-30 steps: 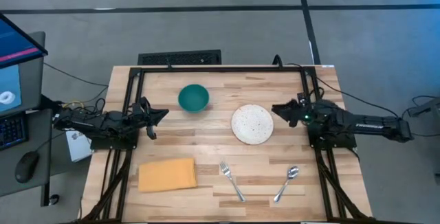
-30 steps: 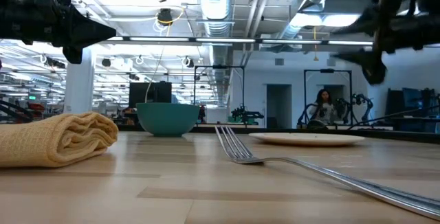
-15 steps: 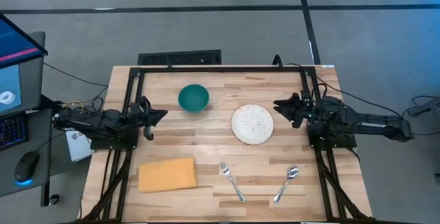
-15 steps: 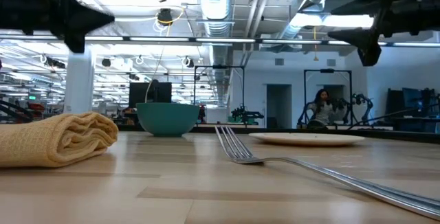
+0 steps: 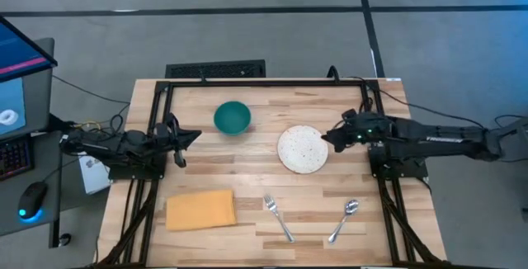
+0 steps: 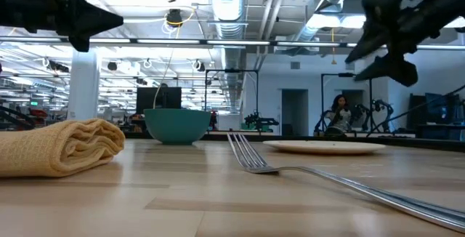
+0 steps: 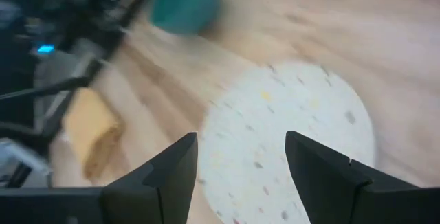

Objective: Set table place
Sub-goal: Move the plate from middle right to center of the table

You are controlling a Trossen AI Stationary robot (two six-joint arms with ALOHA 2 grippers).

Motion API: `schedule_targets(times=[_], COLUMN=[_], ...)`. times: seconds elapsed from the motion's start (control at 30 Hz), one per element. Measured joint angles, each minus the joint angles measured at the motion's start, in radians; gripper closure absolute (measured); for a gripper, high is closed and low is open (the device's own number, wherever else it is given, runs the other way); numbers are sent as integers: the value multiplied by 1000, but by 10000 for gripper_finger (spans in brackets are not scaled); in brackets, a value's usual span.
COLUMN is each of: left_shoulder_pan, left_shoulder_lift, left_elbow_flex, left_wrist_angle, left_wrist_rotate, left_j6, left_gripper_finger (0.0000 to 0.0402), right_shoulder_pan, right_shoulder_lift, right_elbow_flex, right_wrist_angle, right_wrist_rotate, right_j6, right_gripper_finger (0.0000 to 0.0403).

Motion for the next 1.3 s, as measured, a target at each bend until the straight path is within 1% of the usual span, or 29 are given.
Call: schedule_targets(times=[0.1,0.2,0.33,0.63,0.8,1.0,1.3], left_shoulder_pan=[0,0,0,0,0,0,0], left_shoulder_lift=[0,0,0,0,0,0,0], left_elbow_flex=[1,1,2,3,3,3,3], left_wrist_angle=[-14,-29,-56,-104,-120,-149,-166], left_wrist_rotate=[0,-1,-1,-2,-2,-2,-2], left_j6=[-1,-14,-33,-36,-37,-38,-45], left_gripper_finger=[401,401,401,401,401,401,401], right_shoulder_pan=[-10,-21,-36,-61,-73,-73,-73], right_shoulder_lift=[62,118,188,344,426,512,621], right_elbow_flex=[8,8,8,8,7,7,10], right_wrist_angle=[-9,-58,-97,-85,-66,30,53], right_wrist_rotate=[1,2,2,-1,-2,-10,-13], right_j6=[79,143,154,232,234,234,232], right_gripper_finger=[158,159,159,159,159,159,159])
